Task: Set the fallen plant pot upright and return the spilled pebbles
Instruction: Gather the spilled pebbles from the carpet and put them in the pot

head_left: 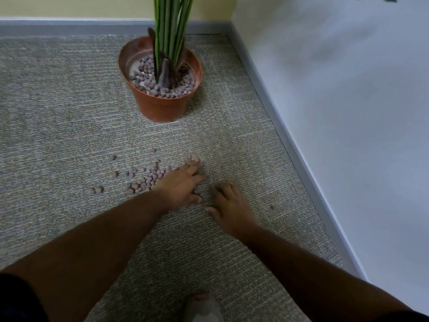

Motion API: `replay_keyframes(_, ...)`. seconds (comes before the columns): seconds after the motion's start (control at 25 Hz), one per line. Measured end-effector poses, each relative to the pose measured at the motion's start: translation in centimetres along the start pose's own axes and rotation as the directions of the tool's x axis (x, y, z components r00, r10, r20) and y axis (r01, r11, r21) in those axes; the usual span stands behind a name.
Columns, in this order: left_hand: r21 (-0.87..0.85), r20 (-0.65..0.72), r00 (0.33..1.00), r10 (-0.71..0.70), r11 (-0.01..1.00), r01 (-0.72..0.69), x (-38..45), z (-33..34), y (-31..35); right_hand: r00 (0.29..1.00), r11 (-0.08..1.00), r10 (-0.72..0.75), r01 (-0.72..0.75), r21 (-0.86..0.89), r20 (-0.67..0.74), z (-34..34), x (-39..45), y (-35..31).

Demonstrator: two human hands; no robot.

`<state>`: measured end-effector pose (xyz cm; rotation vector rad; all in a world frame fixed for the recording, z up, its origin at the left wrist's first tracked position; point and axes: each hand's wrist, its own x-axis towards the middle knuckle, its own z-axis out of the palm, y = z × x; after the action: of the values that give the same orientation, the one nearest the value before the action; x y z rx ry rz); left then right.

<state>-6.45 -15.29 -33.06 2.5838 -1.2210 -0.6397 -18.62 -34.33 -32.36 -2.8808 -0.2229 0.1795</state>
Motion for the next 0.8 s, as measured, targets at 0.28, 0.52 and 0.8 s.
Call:
replay_keyframes(0.28,0.105,-0.190,0.972,0.139,0.987,-0.120,-1.0,-0.3,0.0,0.995,0.995,-0.098,0.098,-0.015,0.009,0.6,-0.6,0.3)
replay_keyframes(0.52,0.163,-0.257,0.961,0.103,0.985,-0.062,-1.6,-0.6,-0.3,0.999,0.999,-0.039,0.039,0.012,-0.015,0.0,0.3,0.0)
replay_keyframes(0.8,0.092,-0.190,0.969,0.158,0.986,-0.142,-1.7,0.3,0.5,0.724,0.748,0.653,-0.662,0.041,-0.221,-2.1,-3.9,5.3)
